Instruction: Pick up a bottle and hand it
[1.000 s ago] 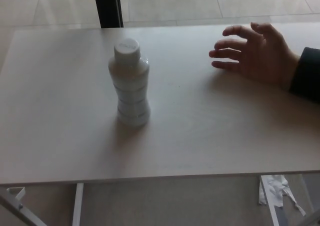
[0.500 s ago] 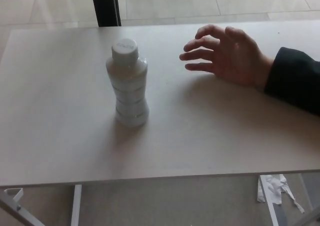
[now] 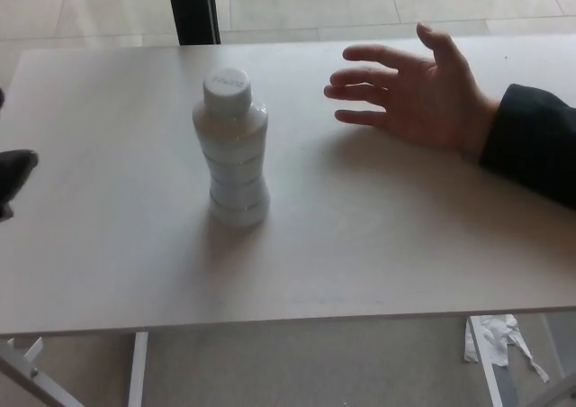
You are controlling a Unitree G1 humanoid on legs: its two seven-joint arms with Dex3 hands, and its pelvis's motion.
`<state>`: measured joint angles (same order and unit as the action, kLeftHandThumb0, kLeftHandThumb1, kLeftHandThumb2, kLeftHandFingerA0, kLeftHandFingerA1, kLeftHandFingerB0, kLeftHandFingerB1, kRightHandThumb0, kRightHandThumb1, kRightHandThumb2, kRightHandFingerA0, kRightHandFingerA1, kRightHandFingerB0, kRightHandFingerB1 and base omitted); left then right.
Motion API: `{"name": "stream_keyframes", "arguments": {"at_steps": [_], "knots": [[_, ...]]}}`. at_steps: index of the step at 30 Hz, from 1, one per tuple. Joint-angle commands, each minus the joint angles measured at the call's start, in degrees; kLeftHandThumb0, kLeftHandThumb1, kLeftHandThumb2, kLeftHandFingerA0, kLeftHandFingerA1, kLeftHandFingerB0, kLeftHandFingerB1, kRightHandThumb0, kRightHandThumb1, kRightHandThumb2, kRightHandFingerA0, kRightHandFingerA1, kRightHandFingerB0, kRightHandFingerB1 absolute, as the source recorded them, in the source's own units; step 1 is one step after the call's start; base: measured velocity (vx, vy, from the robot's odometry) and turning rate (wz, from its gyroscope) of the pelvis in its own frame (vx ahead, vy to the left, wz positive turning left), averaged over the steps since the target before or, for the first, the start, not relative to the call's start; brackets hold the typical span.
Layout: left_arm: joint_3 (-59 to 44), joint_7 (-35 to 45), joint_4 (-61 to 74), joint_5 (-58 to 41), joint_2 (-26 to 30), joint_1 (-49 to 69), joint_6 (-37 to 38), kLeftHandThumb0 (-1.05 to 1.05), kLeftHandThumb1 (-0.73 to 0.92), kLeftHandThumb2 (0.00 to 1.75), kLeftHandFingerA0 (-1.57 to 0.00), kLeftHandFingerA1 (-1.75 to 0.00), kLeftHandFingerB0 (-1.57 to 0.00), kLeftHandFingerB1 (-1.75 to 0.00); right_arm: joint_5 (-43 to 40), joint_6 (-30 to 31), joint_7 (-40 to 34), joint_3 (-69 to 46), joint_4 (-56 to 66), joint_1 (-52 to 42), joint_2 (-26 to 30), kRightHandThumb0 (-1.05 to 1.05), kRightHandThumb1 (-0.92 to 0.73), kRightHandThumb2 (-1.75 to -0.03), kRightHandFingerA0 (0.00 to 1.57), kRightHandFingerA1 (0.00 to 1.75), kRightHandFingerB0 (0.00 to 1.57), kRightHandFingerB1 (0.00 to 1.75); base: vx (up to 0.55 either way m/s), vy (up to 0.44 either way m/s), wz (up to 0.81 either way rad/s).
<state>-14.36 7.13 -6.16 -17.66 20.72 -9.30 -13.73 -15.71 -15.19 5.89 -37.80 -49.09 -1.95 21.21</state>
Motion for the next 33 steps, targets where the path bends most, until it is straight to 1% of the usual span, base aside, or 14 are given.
{"name": "stream_keyframes", "arguments": {"at_steps": [1,2,4,5,11,17,18,19,21,22,24,25,27,33], "knots": [[4.55,-0.66,2.64,3.66,-2.17,-1.29,-1.6,-0.73,0.4,0.81,-0.36,-0.57,-0.29,-0.48,-0.58,-1.25,0.14,0.5,-0.51,0.05,1.63,-1.05,-0.52,-0.79,1.57,1.69,0.37,1.39,0.0,0.0,0.0],[5.74,-0.87,3.36,4.05,-2.96,-1.41,-1.79,-0.74,0.51,0.56,-0.41,-0.51,-0.35,-0.38,-0.51,-0.73,-0.01,0.81,0.74,-0.37,1.57,-1.05,-0.43,-1.13,1.57,1.64,0.47,1.19,0.0,0.0,0.0],[8.21,-0.8,4.35,4.79,-4.17,-2.06,-2.53,-0.76,0.4,0.83,-0.34,-0.57,-0.3,-0.48,-0.58,-0.86,0.26,1.11,0.87,-0.29,1.63,-1.05,-0.38,-1.1,1.57,1.61,0.46,1.18,0.0,0.0,0.0],[8.93,-0.7,4.34,4.88,-4.67,-2.3,-2.56,-0.76,0.53,0.57,-0.36,-0.52,-0.33,-0.38,-0.61,-0.46,-0.05,1.2,0.88,-0.18,1.7,-1.05,-0.36,-1.09,1.57,1.6,0.47,1.19,0.0,0.0,0.0],[11.66,-0.09,3.55,6.02,-5.87,-3.09,-3.66,-0.76,0.4,0.84,-0.3,-0.57,-0.26,-0.48,-0.78,-1.14,-0.05,1.65,0.3,0.01,1.5,-1.05,-0.45,-1.14,1.57,1.65,0.47,1.21,0.0,0.0,0.0],[15.27,1.39,2.18,8.03,-4.53,-4.3,-7.14,-0.81,0.54,0.57,-0.18,-0.52,-0.18,-0.33,-1.3,-0.95,0.27,1.65,-0.12,0.81,1.69,-1.05,-0.43,-1.13,1.57,1.65,0.52,1.22,0.0,0.0,0.0],[15.77,1.91,1.86,8.09,-4.45,-4.49,-7.49,-0.4,0.13,0.85,-0.04,-0.54,0.0,-0.51,-1.17,-1.03,0.15,1.75,-0.09,0.81,1.67,-1.05,-0.53,-0.79,1.57,1.67,0.41,1.41,0.0,0.0,0.0],[16.59,2.79,1.4,8.07,-4.41,-4.88,-8.27,-0.87,0.52,0.56,-0.06,-0.47,-0.08,-0.3,-1.1,-1.13,0.13,1.81,-0.17,0.88,1.65,-1.05,-0.43,-1.12,1.57,1.65,0.52,1.21,0.0,0.0,0.0],[16.95,3.05,1.41,7.99,-4.44,-5.15,-8.95,-0.87,0.52,0.56,-0.06,-0.47,-0.08,-0.3,-1.35,-1.1,0.36,1.7,-0.36,0.97,1.66,-1.05,-0.43,-1.12,1.57,1.65,0.52,1.21,0.0,0.0,0.0],[18.13,3.65,0.45,8.49,-4.87,-5.81,-8.45,-0.86,0.51,0.56,-0.01,-0.46,-0.06,-0.31,-1.36,-0.25,0.0,1.82,1.38,0.37,1.28,-1.05,-0.53,-0.79,1.57,1.67,0.41,1.41,0.0,0.0,0.0],[19.74,5.21,0.51,9.34,-3.85,-5.74,-8.3,-0.73,0.41,0.89,-0.01,-0.37,-0.08,-0.21,-0.98,-0.64,-0.14,2.43,1.5,0.29,0.59,-1.05,-0.48,-1.18,1.57,1.73,0.48,1.21,0.0,0.0,0.0],[21.14,5.58,0.8,10.46,-3.29,-5.87,-8.73,-0.73,0.4,0.89,-0.01,-0.36,-0.08,-0.2,-1.16,-0.63,-0.35,2.39,1.44,0.47,0.48,-1.05,-0.54,-0.79,1.57,1.67,0.39,1.4,0.0,0.0,0.0],[22.39,7.29,0.41,10.52,-2.93,-5.71,-8.19,-0.72,0.38,0.88,0.0,-0.32,-0.07,-0.13,-1.04,-0.75,-0.5,2.68,1.84,0.31,0.37,-1.05,-0.5,-1.19,1.57,1.74,0.49,1.21,0.0,0.0,0.0],[24.48,9.91,-2.18,10.9,-2.47,-8.03,-11.08,-0.83,0.4,0.68,0.0,-0.11,0.0,-0.19,-1.28,-0.16,-0.78,2.92,2.03,0.61,0.12,-1.05,-0.53,-0.79,1.57,1.69,0.41,1.39,0.0,0.0,0.0]]}}
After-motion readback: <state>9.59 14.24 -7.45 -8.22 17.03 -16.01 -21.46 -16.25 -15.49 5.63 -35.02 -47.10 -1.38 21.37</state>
